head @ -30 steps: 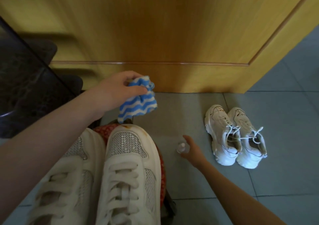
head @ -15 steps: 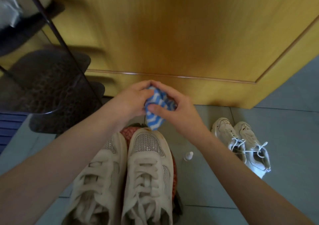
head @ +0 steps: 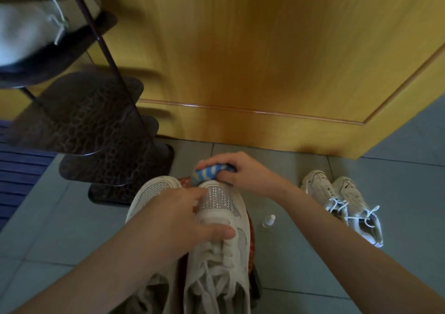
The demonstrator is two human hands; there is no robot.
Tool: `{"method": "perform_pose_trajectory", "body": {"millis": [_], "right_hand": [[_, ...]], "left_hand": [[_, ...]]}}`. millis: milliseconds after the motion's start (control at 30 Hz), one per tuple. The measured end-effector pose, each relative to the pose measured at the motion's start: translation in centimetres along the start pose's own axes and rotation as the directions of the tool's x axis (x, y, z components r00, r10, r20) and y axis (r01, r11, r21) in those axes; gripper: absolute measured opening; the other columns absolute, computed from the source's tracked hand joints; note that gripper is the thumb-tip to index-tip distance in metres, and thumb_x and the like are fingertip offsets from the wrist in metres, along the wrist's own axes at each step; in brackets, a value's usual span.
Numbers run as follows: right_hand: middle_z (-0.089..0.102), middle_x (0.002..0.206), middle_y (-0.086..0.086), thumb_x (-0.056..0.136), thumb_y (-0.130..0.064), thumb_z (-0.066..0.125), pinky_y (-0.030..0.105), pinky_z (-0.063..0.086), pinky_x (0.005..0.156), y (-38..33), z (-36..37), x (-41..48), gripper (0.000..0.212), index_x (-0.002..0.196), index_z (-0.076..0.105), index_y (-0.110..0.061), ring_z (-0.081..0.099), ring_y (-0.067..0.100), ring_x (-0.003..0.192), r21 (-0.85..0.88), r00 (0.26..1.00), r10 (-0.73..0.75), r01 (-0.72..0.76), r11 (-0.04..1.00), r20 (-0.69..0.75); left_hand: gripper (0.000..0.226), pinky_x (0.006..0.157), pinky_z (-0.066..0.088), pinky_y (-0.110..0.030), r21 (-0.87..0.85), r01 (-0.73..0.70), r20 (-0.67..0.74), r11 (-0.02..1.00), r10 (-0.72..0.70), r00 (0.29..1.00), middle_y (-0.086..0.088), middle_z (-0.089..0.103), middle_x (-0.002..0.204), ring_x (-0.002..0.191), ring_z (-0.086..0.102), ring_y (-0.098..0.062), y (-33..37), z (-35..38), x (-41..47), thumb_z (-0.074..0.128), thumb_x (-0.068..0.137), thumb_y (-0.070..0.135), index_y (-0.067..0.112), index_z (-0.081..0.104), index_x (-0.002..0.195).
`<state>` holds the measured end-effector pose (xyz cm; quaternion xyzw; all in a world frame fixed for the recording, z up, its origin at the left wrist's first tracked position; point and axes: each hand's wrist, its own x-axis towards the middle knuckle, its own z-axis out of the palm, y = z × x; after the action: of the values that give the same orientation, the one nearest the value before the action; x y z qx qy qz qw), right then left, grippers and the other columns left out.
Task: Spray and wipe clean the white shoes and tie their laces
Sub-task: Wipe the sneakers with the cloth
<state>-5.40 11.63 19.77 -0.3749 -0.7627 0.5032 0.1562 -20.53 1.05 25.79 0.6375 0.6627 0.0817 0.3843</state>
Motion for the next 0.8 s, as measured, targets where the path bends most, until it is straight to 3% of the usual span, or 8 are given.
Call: {"method": "perform_pose_trajectory", "body": {"millis": [67, 133, 233, 333, 500, 667, 800], "right_hand": [[0.063, 0.121, -0.005, 0.094, -0.013, 0.051, 0.036, 0.048, 0.092, 0.3, 0.0, -0.5, 0.033, 0.121, 0.062, -0.028, 0.061, 0.016, 0.103, -0.02, 0.999, 0.019, -0.018, 1.0, 0.044], [0.062, 0.121, -0.01, 0.096, -0.019, 0.051, 0.031, 0.048, 0.093, 0.6, -0.2, -1.1, 0.029, 0.121, 0.062, -0.027, 0.06, 0.01, 0.106, -0.008, 1.0, 0.005, -0.005, 1.0, 0.029], [0.06, 0.12, -0.013, 0.094, -0.013, 0.054, 0.021, 0.046, 0.095, 0.7, -0.3, -1.7, 0.03, 0.117, 0.062, -0.031, 0.056, -0.001, 0.109, -0.004, 0.999, -0.032, 0.032, 0.999, -0.027], [0.063, 0.116, -0.011, 0.093, -0.01, 0.056, 0.022, 0.047, 0.094, 1.2, -0.1, -2.7, 0.031, 0.111, 0.062, -0.034, 0.057, -0.001, 0.107, 0.002, 0.994, -0.025, 0.026, 1.0, -0.106], [0.062, 0.112, -0.016, 0.089, 0.0, 0.056, 0.014, 0.046, 0.088, 2.1, 0.1, -5.7, 0.039, 0.104, 0.064, -0.036, 0.057, -0.001, 0.107, 0.076, 0.976, -0.006, 0.023, 0.997, -0.22], [0.059, 0.1, -0.014, 0.088, 0.002, 0.058, 0.01, 0.039, 0.066, 3.0, 1.3, -9.1, 0.035, 0.11, 0.066, -0.025, 0.055, -0.001, 0.078, 0.065, 0.954, 0.018, 0.001, 0.998, -0.298], [0.059, 0.094, -0.018, 0.087, -0.006, 0.059, 0.012, 0.04, 0.065, 4.0, 2.4, -11.5, 0.037, 0.108, 0.069, -0.035, 0.054, 0.001, 0.077, 0.027, 0.954, 0.003, 0.006, 1.0, -0.299]], "left_hand": [[0.077, 0.091, 0.048, -0.032, 0.152, 0.01, -0.009, 0.988, -0.009, 1.0, 0.014, 0.059, 0.115, 0.106, 0.056, -0.007, -0.1, 0.6, 0.4, 0.07, 0.055, 0.069, 0.033, 0.053, 0.12], [0.068, 0.089, 0.047, -0.031, 0.218, -0.009, -0.043, 0.976, 0.019, 0.999, 0.014, 0.059, 0.11, 0.105, 0.056, -0.009, -0.1, 1.1, 0.7, 0.068, 0.06, 0.067, 0.033, 0.052, 0.116], [0.062, 0.084, 0.043, -0.027, 0.334, -0.006, -0.07, 0.943, 0.031, 0.997, 0.007, 0.059, 0.11, 0.107, 0.054, -0.015, 0.1, 1.8, 1.1, 0.065, 0.068, 0.063, 0.028, 0.049, 0.116], [0.071, 0.09, 0.039, -0.028, 0.431, -0.006, -0.064, 0.902, 0.037, 0.997, 0.001, 0.056, 0.123, 0.116, 0.049, -0.018, 0.3, 2.1, 1.4, 0.062, 0.075, 0.059, 0.022, 0.042, 0.132], [0.075, 0.09, 0.039, -0.028, 0.417, 0.0, -0.06, 0.909, 0.027, 0.998, -0.001, 0.056, 0.124, 0.117, 0.049, -0.02, -0.2, 2.5, 1.5, 0.061, 0.075, 0.06, 0.022, 0.039, 0.136], [0.086, 0.097, 0.038, -0.028, 0.379, 0.0, -0.074, 0.925, 0.03, 0.997, -0.004, 0.052, 0.133, 0.125, 0.044, -0.021, -0.2, 2.4, 1.2, 0.061, 0.075, 0.06, 0.024, 0.027, 0.145], [0.089, 0.098, 0.039, -0.028, 0.332, -0.005, -0.079, 0.943, 0.033, 0.996, -0.002, 0.053, 0.132, 0.123, 0.046, -0.019, -0.4, 2.4, 1.2, 0.064, 0.072, 0.061, 0.026, 0.027, 0.146]]}}
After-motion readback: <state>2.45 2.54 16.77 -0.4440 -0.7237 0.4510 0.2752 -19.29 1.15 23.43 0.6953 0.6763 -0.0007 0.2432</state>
